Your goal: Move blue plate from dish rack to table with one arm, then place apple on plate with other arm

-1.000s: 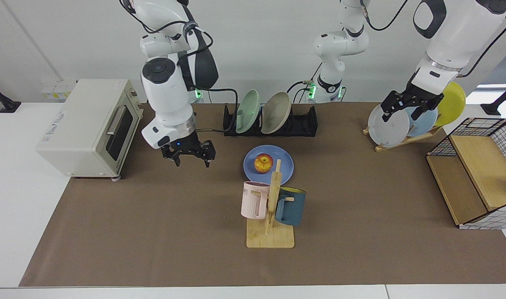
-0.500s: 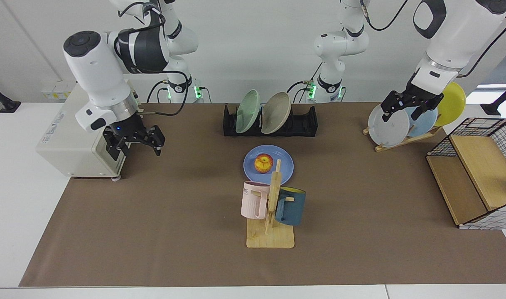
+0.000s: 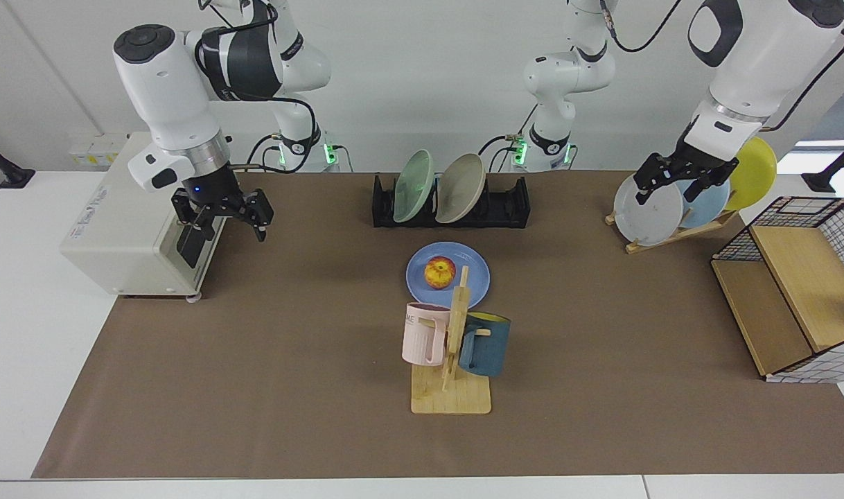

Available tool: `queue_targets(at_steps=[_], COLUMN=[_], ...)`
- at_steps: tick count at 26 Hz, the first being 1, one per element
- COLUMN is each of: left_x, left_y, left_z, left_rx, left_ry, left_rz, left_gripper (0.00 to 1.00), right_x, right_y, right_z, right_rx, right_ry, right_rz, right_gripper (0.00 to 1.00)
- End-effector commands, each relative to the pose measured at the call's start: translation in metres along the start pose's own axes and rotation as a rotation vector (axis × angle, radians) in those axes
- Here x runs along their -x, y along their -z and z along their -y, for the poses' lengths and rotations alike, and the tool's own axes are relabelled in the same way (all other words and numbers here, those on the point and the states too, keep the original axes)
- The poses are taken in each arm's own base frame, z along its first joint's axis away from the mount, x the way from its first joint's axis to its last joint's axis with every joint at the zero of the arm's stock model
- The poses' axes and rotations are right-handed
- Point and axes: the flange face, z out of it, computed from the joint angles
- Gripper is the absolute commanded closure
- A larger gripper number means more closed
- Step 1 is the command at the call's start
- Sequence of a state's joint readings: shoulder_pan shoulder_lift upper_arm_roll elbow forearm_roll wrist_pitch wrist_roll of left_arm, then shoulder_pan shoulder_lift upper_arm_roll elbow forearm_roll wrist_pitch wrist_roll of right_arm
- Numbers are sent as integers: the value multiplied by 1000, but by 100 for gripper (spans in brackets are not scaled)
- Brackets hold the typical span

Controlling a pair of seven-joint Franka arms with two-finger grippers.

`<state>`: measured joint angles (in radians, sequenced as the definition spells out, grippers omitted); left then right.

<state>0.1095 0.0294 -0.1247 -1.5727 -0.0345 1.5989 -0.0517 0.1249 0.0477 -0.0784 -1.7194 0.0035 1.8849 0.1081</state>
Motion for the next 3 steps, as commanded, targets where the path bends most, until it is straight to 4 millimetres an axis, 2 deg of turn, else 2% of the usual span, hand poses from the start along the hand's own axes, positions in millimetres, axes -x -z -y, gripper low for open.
queue_targets(at_steps=[1, 3], left_x=[0, 0], left_y=[1, 0], left_z=[-1, -1], left_rx=[-5, -5], left_ry=[-4, -4], left_rz=[-5, -3], left_gripper=[0, 0], right_x=[4, 4], right_y=[3, 7], right_z=[1, 0], right_rx=[21, 19], right_ry=[-18, -25], right_rz=[-18, -18], right_gripper=[0, 0])
